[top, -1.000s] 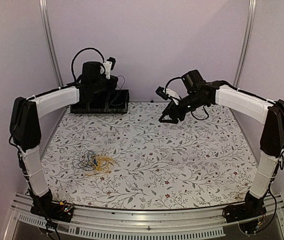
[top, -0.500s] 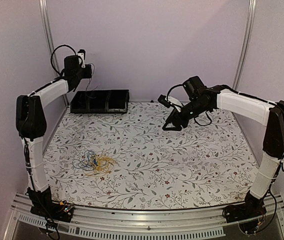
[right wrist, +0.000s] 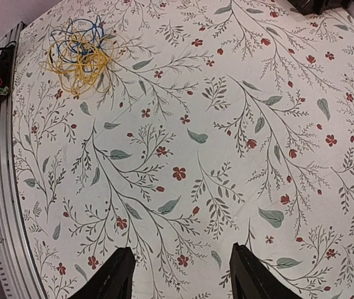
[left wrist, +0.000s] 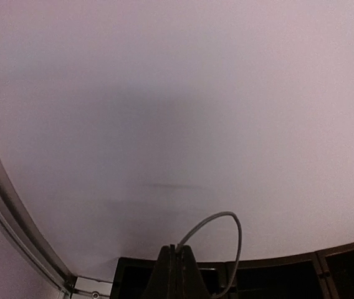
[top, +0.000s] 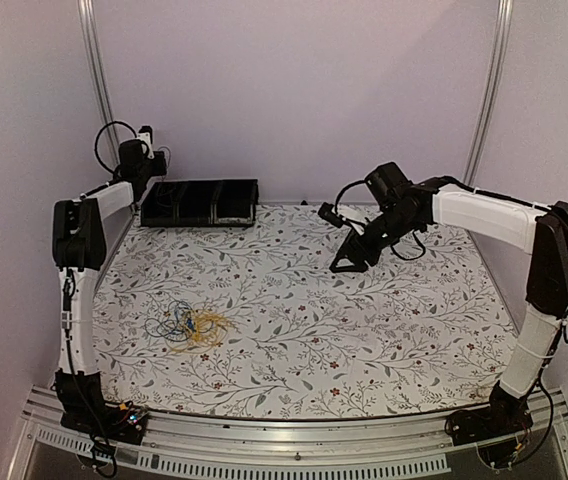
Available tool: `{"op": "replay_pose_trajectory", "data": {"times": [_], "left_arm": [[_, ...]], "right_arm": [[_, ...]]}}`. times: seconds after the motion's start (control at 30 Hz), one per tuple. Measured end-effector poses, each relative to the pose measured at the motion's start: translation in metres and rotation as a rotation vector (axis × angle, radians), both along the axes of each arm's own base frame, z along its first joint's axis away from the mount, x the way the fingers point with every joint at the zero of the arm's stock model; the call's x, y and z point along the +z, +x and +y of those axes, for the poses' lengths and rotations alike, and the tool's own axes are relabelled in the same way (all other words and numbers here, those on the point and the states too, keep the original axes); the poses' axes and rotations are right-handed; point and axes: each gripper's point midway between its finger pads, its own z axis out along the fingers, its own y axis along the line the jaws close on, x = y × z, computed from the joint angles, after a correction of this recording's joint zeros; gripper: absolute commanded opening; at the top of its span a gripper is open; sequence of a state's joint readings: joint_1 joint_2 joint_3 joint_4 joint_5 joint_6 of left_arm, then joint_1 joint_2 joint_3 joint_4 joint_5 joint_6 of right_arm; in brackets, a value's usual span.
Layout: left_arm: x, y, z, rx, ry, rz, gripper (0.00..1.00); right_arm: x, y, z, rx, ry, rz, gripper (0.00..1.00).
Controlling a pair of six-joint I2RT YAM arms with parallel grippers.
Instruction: Untangle the cables
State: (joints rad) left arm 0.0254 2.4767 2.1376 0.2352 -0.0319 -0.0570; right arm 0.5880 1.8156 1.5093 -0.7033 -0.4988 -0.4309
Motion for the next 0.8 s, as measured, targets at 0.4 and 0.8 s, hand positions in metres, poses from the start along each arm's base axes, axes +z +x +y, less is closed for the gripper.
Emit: {"op": "replay_pose_trajectory", "data": {"times": [0.4, 0.8], "left_arm": [[-0.082, 0.012, 0.006, -0.023, -0.102, 0.080, 0.00], [-0.111, 0.003, 0.022, 0.135, -0.124, 0.166, 0.00]], "right_arm": [[-0.020, -0.012, -0.011, 0.002, -0.058, 0.046, 0.56], [-0.020, -0.010, -0.013, 0.007, -0.069, 0.028, 0.56]]}}
